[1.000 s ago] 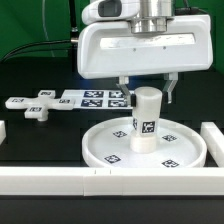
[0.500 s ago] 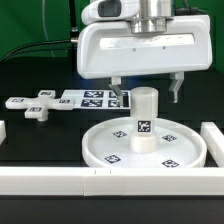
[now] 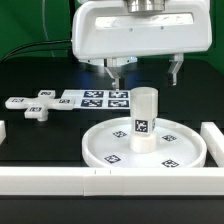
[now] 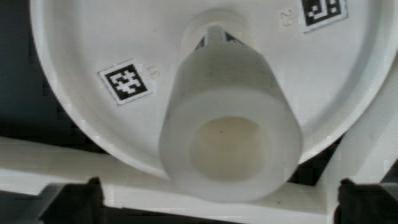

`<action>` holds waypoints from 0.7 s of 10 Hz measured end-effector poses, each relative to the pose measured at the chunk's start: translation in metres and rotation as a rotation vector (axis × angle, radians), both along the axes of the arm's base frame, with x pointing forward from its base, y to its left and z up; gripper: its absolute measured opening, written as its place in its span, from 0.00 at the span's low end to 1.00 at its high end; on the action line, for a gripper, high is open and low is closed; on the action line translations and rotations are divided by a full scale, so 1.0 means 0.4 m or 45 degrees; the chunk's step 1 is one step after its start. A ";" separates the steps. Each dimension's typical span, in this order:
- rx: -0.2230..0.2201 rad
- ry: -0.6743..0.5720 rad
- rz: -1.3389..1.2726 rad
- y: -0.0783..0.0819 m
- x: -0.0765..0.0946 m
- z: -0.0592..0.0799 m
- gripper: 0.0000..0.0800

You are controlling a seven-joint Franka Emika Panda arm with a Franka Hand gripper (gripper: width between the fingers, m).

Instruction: Assemble round table

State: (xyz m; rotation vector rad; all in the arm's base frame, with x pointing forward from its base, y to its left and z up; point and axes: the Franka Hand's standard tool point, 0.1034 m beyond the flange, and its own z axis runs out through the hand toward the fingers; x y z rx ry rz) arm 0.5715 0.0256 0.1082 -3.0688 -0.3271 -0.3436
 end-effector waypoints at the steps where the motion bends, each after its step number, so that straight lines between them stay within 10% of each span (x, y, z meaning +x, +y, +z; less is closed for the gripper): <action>1: 0.000 0.000 0.000 0.000 0.000 0.000 0.81; 7: 0.007 0.194 0.045 0.000 -0.024 -0.021 0.81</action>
Offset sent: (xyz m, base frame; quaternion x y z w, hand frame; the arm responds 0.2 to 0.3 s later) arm -0.0004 -0.0181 -0.0118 -0.0186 -0.0059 -0.0556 0.9983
